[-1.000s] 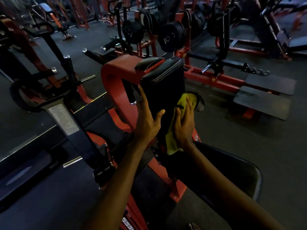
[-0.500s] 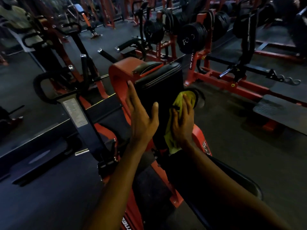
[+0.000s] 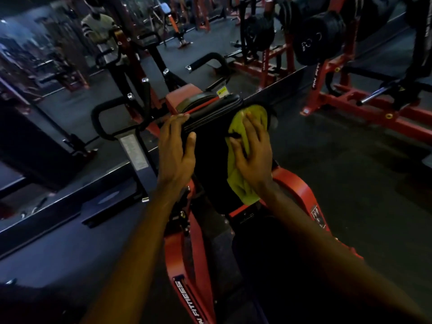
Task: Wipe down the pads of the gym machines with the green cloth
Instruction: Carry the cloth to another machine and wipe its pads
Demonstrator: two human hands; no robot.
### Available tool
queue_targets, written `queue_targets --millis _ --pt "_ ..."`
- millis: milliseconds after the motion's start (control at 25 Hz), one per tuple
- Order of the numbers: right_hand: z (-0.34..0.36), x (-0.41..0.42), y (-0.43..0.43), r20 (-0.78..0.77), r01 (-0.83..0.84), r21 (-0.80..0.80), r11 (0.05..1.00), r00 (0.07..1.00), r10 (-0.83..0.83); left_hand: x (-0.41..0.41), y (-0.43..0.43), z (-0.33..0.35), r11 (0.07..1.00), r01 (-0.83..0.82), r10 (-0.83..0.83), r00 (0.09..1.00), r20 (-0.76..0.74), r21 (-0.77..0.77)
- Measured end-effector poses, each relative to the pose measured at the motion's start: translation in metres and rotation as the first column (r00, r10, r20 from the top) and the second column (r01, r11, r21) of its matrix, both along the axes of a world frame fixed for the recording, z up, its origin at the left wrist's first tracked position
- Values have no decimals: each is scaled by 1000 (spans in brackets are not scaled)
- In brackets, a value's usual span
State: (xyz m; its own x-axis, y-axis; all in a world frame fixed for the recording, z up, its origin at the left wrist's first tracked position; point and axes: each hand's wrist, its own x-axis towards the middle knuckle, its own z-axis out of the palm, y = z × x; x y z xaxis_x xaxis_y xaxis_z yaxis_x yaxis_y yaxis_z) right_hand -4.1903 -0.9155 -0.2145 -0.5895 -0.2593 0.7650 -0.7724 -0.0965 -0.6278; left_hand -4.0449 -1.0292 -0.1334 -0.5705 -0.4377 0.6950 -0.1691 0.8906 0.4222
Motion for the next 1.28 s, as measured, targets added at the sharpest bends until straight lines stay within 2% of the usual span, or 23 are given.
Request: queue_targets --millis 120,200,280,360,520,720,800,920,1000,1120,1200,1280 --pt "46 -14 -12 -105 -30 -18 999 994 28 -8 2 15 998 -34 38 997 66 -58" --pt "35 -19 -14 1 -41 -59 997 999 42 -17 4 21 983 -42 69 986 150 -179" --pt "1 -19 -9 205 -36 -73 997 977 50 -24 8 21 947 -96 172 957 232 -308" --pt "-37 -15 1 334 -13 -47 999 942 27 -27 13 20 902 -163 295 909 294 -401" --pt "-72 0 10 372 -56 -11 998 926 56 -42 18 23 867 -162 351 870 347 -472" --pt "-12 -18 -5 208 -54 -95 994 975 73 -49 12 18 805 -173 370 895 252 -567" --pt "-21 -17 -7 204 -34 -91 995 978 52 -49 10 16 787 -189 367 909 198 -588" --pt "-81 4 -1 319 23 -39 999 948 -9 -51 10 14 765 -202 358 922 144 -612" --pt "-120 25 7 453 53 -11 999 890 -43 -52 10 13 762 -200 356 924 140 -616" --pt "-136 52 11 574 94 22 995 814 -90 -48 11 8 783 -185 334 931 151 -594" --pt "-126 59 9 511 89 49 995 854 -102 -41 11 2 819 -156 277 950 142 -551" --pt "-118 58 8 379 33 79 996 924 -61 -30 13 -12 850 -172 257 960 108 -498"
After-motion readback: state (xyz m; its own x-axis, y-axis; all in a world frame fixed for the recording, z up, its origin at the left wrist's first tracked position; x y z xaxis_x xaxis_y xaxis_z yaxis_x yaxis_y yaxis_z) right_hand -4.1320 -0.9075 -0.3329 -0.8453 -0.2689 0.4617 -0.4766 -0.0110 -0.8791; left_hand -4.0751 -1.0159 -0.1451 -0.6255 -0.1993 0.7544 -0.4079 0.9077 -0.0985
